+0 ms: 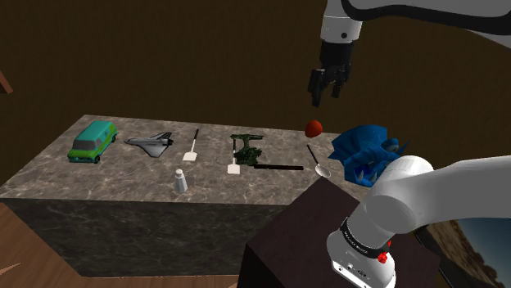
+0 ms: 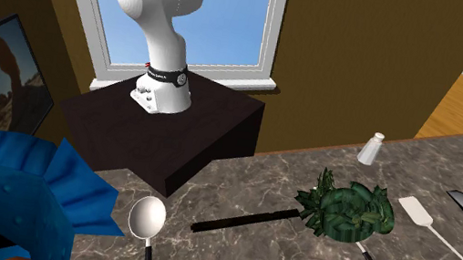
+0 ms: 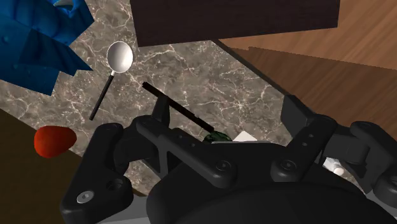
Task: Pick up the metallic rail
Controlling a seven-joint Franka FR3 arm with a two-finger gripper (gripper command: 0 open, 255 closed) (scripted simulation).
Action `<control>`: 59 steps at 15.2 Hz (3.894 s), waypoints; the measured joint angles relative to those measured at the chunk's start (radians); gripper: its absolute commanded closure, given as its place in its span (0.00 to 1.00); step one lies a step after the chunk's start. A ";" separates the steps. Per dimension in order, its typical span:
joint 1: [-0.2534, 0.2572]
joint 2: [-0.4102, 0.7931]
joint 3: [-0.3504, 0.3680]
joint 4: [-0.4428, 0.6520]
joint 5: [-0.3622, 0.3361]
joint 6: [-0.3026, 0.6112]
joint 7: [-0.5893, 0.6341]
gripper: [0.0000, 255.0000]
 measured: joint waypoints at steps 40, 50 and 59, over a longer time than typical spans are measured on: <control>0.095 1.158 -0.347 -0.074 0.687 1.258 -1.670 0.00; -0.002 1.327 -0.222 0.012 0.823 1.335 -1.813 1.00; -0.007 1.331 -0.219 0.016 0.826 1.336 -1.819 1.00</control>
